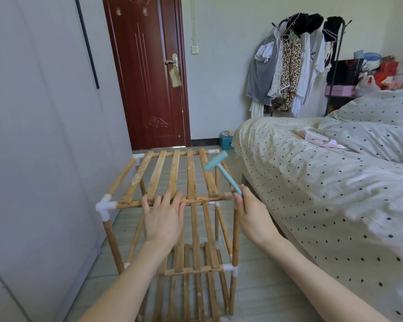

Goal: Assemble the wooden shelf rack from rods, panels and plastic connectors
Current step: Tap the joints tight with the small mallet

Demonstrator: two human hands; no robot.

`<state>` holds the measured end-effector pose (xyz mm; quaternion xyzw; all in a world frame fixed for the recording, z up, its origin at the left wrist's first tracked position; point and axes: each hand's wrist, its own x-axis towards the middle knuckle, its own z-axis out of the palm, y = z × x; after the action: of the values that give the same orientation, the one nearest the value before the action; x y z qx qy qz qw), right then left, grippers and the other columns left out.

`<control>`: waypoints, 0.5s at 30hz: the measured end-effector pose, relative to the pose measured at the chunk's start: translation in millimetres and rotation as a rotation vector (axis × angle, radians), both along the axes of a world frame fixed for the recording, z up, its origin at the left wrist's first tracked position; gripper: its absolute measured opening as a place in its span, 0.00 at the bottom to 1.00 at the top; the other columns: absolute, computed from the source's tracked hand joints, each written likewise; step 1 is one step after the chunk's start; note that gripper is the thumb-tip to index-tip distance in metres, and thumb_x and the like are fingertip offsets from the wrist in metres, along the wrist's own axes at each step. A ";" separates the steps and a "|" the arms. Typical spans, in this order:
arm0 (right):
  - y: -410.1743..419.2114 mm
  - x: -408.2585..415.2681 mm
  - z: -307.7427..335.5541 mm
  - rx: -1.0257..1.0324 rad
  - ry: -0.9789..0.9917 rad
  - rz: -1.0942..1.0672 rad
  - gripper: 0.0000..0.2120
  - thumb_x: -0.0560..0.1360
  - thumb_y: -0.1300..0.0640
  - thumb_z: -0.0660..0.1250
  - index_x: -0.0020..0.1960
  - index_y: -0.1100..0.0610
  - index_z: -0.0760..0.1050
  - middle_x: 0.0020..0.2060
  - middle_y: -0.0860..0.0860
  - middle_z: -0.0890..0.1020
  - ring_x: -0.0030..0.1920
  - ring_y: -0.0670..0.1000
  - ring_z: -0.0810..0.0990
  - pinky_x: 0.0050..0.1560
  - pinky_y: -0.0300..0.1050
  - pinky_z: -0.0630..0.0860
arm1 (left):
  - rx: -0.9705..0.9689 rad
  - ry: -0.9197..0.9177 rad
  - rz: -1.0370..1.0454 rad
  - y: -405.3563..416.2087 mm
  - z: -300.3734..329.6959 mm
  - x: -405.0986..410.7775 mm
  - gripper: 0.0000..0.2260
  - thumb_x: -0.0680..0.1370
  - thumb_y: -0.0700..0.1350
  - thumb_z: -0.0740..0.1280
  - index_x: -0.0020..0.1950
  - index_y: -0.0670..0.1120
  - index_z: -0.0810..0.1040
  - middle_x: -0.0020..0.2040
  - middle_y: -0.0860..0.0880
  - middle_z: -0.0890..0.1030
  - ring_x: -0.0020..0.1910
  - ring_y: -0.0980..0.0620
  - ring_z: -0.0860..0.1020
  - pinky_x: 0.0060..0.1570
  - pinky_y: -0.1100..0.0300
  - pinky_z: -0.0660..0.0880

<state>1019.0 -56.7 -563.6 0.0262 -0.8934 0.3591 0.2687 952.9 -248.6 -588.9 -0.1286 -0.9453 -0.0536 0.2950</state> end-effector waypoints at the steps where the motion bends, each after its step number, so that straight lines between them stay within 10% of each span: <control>1: -6.2 -5.3 -5.1 0.028 0.005 0.031 0.08 0.82 0.54 0.52 0.55 0.53 0.67 0.44 0.50 0.74 0.35 0.45 0.72 0.31 0.36 0.67 | 0.045 0.014 -0.070 -6.1 0.0 -0.5 0.18 0.82 0.50 0.52 0.72 0.51 0.67 0.72 0.49 0.69 0.65 0.49 0.72 0.68 0.45 0.58; 5: -4.7 -22.4 -26.4 0.144 0.067 -0.040 0.14 0.81 0.55 0.54 0.63 0.58 0.68 0.66 0.54 0.70 0.49 0.52 0.80 0.42 0.44 0.79 | 0.116 0.098 -0.092 -57.5 9.4 -18.5 0.20 0.81 0.47 0.58 0.73 0.45 0.65 0.71 0.45 0.68 0.72 0.45 0.64 0.71 0.46 0.55; 8: 16.7 -42.5 -26.9 0.251 0.061 -0.073 0.11 0.80 0.55 0.54 0.59 0.57 0.69 0.63 0.54 0.72 0.42 0.51 0.75 0.31 0.32 0.68 | 0.062 -0.161 0.097 -109.3 17.9 -35.4 0.23 0.82 0.52 0.53 0.75 0.46 0.61 0.73 0.46 0.65 0.75 0.44 0.56 0.72 0.45 0.51; 10: 31.0 -63.7 -17.6 0.230 -0.036 -0.145 0.12 0.81 0.57 0.53 0.62 0.58 0.66 0.59 0.56 0.71 0.38 0.52 0.72 0.30 0.41 0.69 | -0.011 -0.311 0.056 -124.9 13.5 -39.0 0.22 0.82 0.53 0.51 0.75 0.50 0.58 0.73 0.49 0.66 0.76 0.43 0.53 0.71 0.49 0.54; 15: 21.0 -91.3 10.8 -0.155 -0.144 -0.296 0.10 0.82 0.59 0.51 0.53 0.61 0.70 0.55 0.63 0.72 0.37 0.56 0.72 0.39 0.51 0.73 | 0.118 -0.090 -0.204 -79.9 2.0 -18.0 0.15 0.80 0.44 0.62 0.66 0.43 0.74 0.71 0.44 0.68 0.75 0.42 0.57 0.70 0.49 0.57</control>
<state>927.7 -35.7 -552.8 -0.1522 -0.8740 0.3846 0.2550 934.9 -328.5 -586.9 -0.2039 -0.9348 -0.1443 0.2525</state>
